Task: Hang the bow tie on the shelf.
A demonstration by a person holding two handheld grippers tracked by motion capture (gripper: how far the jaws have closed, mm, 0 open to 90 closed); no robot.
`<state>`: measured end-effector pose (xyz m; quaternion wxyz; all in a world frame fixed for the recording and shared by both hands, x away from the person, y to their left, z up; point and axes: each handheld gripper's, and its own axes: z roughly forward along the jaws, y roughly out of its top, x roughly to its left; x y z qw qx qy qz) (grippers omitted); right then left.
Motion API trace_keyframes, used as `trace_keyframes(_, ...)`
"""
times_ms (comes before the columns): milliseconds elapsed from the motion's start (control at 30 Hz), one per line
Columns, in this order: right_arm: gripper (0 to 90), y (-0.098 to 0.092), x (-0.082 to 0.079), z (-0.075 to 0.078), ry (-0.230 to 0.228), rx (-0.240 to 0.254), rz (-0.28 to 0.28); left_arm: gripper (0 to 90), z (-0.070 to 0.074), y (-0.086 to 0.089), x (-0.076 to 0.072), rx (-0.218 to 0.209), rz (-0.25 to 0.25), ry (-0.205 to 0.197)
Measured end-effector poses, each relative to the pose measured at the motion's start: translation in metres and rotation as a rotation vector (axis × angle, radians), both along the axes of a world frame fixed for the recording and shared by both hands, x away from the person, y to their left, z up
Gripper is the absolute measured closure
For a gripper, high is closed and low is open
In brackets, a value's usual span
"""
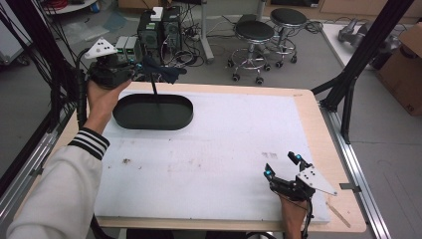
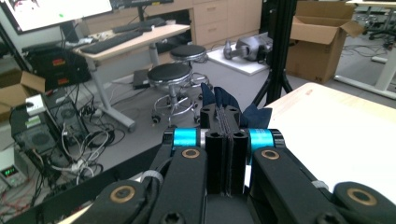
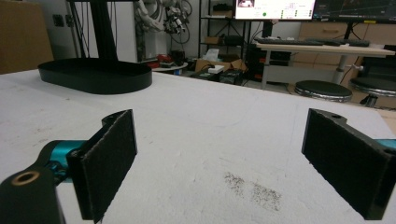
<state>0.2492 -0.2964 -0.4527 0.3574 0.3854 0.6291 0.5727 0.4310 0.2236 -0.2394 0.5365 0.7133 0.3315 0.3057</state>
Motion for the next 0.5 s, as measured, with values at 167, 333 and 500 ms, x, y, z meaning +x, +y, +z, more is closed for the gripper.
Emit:
trace_keyframes(167, 9.3, 0.000, 0.000, 0.000, -0.001, 0.002, -0.001, 89.0, -0.006, 0.003, 0.002, 0.032, 0.017, 0.011)
trace_keyframes(333, 9.4, 0.000, 0.000, 0.000, -0.002, 0.001, -0.001, 88.9, -0.016, 0.010, 0.002, 0.040, 0.036, 0.041)
trace_keyframes(500, 9.4, 0.000, 0.000, 0.000, -0.001, 0.002, -0.001, 89.0, -0.024, 0.012, 0.003, 0.065, 0.052, 0.068)
